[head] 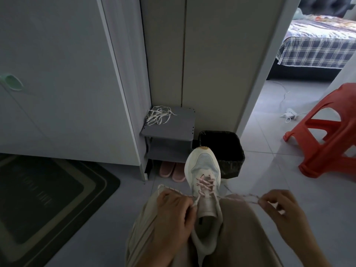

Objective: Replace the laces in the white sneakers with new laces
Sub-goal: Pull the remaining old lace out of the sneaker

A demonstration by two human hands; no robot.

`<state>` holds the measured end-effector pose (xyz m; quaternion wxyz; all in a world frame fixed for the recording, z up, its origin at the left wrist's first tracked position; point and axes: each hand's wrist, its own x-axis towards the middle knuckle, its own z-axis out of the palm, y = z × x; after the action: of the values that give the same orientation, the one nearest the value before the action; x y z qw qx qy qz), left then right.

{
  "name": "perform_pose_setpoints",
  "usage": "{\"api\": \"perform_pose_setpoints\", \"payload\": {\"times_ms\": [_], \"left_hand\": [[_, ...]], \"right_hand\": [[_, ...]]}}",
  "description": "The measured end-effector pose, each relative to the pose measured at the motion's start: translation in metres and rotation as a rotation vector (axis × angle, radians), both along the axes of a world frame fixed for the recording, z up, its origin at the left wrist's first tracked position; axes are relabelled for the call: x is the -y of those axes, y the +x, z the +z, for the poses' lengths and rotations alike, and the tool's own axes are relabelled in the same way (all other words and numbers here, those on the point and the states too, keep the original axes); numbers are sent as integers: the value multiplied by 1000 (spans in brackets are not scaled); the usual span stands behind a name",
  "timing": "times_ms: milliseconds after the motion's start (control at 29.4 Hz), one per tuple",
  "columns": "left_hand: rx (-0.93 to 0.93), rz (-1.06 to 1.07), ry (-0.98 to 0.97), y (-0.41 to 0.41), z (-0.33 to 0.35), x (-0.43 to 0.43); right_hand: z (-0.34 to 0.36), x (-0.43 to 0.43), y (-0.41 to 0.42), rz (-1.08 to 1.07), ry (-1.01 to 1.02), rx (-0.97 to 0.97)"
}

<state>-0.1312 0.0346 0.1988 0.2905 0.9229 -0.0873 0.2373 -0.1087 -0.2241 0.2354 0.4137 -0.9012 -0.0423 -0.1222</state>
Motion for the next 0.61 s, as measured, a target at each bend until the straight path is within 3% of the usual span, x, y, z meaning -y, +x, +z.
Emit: {"api": "perform_pose_setpoints", "payload": {"times_ms": [102, 238, 374, 510, 613], "left_hand": [[-17, 8, -8, 0, -2, 3], [-38, -4, 22, -2, -1, 8], [-56, -8, 7, 0, 0, 7], [-92, -2, -33, -2, 1, 4], [-100, -5, -32, -3, 5, 3]], "right_hand": [[-1, -24, -1, 52, -95, -82], [12, -70, 4, 113, -142, 45], [10, -101, 13, 214, -387, -229], [9, -91, 18, 160, -212, -290], [8, -77, 12, 248, -111, -279]]}}
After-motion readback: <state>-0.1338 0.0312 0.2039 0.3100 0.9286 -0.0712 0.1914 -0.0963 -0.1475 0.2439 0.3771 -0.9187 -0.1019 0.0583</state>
